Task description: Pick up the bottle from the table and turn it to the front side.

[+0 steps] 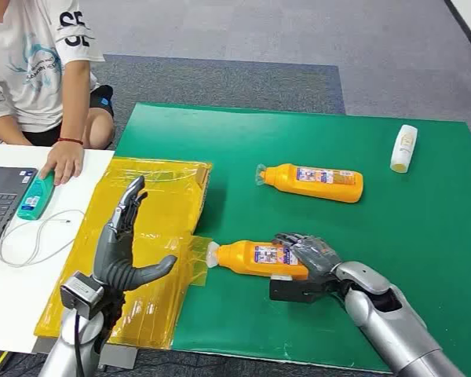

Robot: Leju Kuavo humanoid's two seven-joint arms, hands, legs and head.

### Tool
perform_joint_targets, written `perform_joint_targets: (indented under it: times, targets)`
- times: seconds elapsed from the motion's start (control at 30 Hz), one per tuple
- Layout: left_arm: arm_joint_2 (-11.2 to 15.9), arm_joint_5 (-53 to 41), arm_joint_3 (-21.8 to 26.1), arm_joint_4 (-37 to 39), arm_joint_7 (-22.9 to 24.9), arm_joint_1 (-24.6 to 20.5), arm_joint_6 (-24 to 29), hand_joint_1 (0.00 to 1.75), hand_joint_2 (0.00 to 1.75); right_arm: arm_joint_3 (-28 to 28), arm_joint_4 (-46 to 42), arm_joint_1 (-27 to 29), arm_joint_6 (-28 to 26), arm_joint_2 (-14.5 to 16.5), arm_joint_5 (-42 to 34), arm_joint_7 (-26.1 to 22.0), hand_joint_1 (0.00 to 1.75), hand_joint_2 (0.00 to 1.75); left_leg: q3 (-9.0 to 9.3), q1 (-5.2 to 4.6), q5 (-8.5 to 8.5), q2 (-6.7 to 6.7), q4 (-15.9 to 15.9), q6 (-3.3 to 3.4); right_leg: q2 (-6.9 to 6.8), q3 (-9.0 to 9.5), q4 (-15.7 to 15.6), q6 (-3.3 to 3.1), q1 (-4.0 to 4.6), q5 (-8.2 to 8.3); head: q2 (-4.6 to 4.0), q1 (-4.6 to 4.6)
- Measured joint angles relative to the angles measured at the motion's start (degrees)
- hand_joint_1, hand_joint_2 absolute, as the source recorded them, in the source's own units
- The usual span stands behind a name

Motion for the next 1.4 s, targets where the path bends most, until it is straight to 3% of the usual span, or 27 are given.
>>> perform_joint_targets:
  times: [0.33,0.53,0.7,0.83,1.0,1.23,1.3,1.4]
  targets:
    - [0.0,0.0,0.04,0.04,0.0,-0.01,0.0,0.0,1.75,0.45,0.4,-0.5,-0.37,-0.02,-1.0,-0.02,1.75,1.75,0.01,0.0,0.0,0.0,0.0,0.0,-0.01,0.01,0.0,0.0,0.0,0.0,0.01,0.01]
    - [0.02,0.0,0.04,0.04,0.0,0.1,0.14,0.0,1.75,-0.87,0.04,0.86,-1.81,-0.04,-7.89,-3.07,1.75,1.75,0.0,0.0,0.0,0.0,0.0,0.0,-0.01,0.01,0.0,0.01,0.0,-0.01,0.01,0.01]
    - [0.29,0.01,0.05,-0.03,-0.02,0.9,0.37,0.0,1.75,-6.78,-3.08,5.9,1.23,0.0,-22.2,-9.76,1.75,1.75,-0.1,-0.01,-0.02,-0.03,0.0,0.02,-0.03,-0.03,0.0,0.01,0.0,-0.01,0.01,0.01]
    - [0.47,0.08,0.05,-0.3,-0.02,1.68,0.54,0.0,1.75,-12.62,-6.44,9.62,3.67,1.19,-29.83,-11.39,1.75,1.75,-0.14,-0.01,-0.03,-0.04,0.0,0.03,-0.06,-0.07,0.0,0.02,0.0,-0.04,0.01,0.02]
    - [0.56,0.01,0.04,-1.06,-0.01,2.62,0.62,0.0,1.75,-19.58,-10.61,12.79,5.45,3.73,-33.18,-12.5,1.75,1.75,-0.15,-0.02,-0.05,-0.04,0.0,0.05,-0.06,-0.09,0.0,0.03,-0.01,-0.04,0.01,0.01]
    - [0.58,0.02,-0.02,-1.59,0.17,3.29,0.35,0.0,1.75,-24.27,-15.09,15.62,6.49,6.89,-34.01,-13.12,1.75,1.75,-0.15,-0.01,-0.04,-0.03,0.0,0.03,-0.06,-0.11,0.0,0.02,0.0,-0.05,0.01,0.01]
    - [0.6,2.44,-0.02,-1.56,0.04,3.27,-2.07,0.0,1.75,-24.96,-15.97,16.01,7.04,7.62,-34.08,-13.2,1.75,1.75,-0.15,-0.01,-0.04,-0.03,0.0,0.03,-0.06,-0.11,0.0,0.02,0.0,-0.05,0.01,0.02]
    - [0.8,9.65,-0.1,-0.96,-0.19,2.33,-10.28,0.0,1.75,-25.32,-16.8,16.12,8.35,8.57,-34.27,-13.44,1.75,1.75,-0.15,-0.02,-0.04,-0.03,0.0,0.03,-0.06,-0.1,0.0,0.02,0.0,-0.05,0.02,0.02]
